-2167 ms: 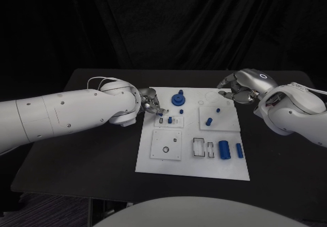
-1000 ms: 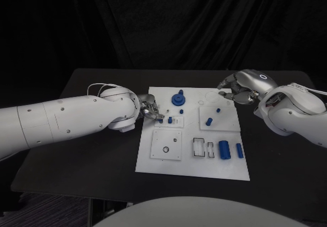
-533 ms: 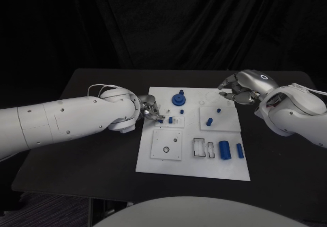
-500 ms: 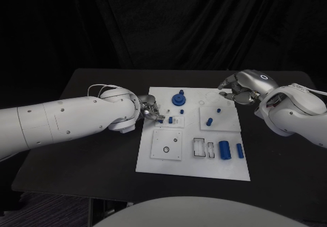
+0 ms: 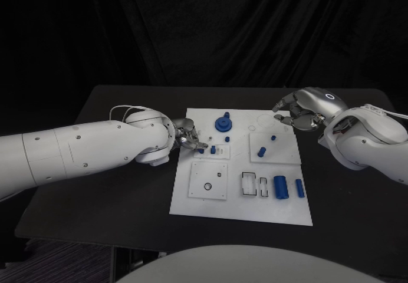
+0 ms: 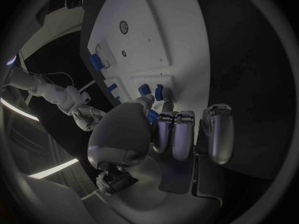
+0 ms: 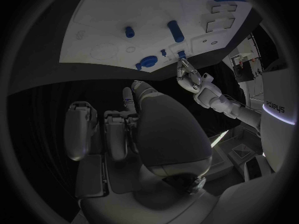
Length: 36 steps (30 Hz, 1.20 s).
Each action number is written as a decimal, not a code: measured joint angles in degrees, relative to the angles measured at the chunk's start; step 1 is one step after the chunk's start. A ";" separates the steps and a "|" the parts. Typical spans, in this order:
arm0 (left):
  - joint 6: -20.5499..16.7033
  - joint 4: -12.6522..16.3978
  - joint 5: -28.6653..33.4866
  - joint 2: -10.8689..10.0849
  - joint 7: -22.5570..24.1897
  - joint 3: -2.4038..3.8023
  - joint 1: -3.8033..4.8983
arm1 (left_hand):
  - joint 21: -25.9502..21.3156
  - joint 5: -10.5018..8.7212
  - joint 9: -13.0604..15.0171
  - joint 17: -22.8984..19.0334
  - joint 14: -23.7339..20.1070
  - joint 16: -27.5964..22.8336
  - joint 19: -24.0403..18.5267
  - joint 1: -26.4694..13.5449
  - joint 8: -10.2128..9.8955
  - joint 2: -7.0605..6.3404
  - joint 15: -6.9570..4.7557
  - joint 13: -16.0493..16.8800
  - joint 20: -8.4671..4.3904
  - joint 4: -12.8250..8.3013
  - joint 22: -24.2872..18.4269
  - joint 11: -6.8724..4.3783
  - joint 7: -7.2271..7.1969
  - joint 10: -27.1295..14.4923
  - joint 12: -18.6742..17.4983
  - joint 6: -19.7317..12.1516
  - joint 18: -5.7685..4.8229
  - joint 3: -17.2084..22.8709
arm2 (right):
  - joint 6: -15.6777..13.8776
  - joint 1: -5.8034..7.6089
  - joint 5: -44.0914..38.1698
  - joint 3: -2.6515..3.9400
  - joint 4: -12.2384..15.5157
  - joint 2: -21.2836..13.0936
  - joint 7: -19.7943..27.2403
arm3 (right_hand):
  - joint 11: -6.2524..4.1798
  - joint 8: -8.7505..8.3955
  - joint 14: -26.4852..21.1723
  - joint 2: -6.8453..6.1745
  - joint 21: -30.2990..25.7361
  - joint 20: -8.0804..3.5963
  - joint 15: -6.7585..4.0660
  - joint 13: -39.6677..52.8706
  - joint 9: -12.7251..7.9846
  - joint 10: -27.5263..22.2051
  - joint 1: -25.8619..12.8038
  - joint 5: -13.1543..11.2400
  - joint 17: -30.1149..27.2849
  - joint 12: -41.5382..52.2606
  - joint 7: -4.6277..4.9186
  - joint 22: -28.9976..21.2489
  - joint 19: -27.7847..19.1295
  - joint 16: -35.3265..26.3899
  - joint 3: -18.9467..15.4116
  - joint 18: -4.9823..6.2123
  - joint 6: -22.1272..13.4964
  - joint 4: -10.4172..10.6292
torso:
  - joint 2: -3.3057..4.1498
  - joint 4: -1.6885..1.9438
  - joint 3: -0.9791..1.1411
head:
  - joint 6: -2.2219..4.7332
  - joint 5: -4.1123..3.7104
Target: Assemble the parts on the task board
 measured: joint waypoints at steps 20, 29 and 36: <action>-0.87 -0.41 0.09 0.01 0.78 0.03 -0.26 | -0.50 -6.80 -4.05 -0.01 -0.19 0.00 0.00 -14.44 -3.09 5.33 0.63 0.00 0.42 0.32 0.00 0.39 0.87 -0.01 0.00 0.56 -0.01 -11.62 | 0.12 -0.01 0.00 0.00 0.02 -0.11 -0.09 | 0.00 -0.25 0.00 0.00 -0.23 0.00 0.00 -0.01 -0.09 0.00 0.00 0.23 0.00 0.00 0.00 0.04 0.00 0.00 0.00 0.00 0.00 0.00 | 0.01 -0.06 0.02 | 0.00 -0.08; -12.91 -0.29 -0.80 -1.45 9.46 -0.27 -0.73 | -2.81 2.13 2.28 -0.02 -0.17 0.00 -1.61 -6.67 1.69 5.31 1.30 0.00 1.24 0.23 0.00 1.17 1.13 -0.06 -0.23 -3.37 -0.01 -15.20 | 0.09 -0.02 0.00 0.00 0.10 -0.43 -0.08 | 0.00 -0.24 0.00 0.00 -0.23 0.00 0.00 -0.01 -0.09 0.00 0.00 0.23 0.00 0.00 0.00 0.03 0.00 0.00 0.16 0.00 0.00 0.16 | 0.01 -0.06 -0.01 | 0.00 -0.29; -24.68 -2.76 -5.69 -1.50 22.66 -0.22 -0.73 | -22.82 8.16 0.23 -0.03 -8.68 -6.94 -21.43 9.65 -1.92 4.40 5.70 0.00 4.17 -0.08 0.04 5.18 4.87 -16.37 -17.32 -13.32 3.60 -12.10 | 0.03 -0.02 0.00 0.00 0.11 -0.57 -0.05 | 0.00 -0.24 0.00 0.00 -0.23 0.00 0.00 -0.01 -0.09 0.00 0.00 0.23 0.00 0.00 0.00 0.03 0.00 0.00 0.16 0.00 0.00 0.16 | 0.01 -0.03 -0.02 | 0.00 -0.63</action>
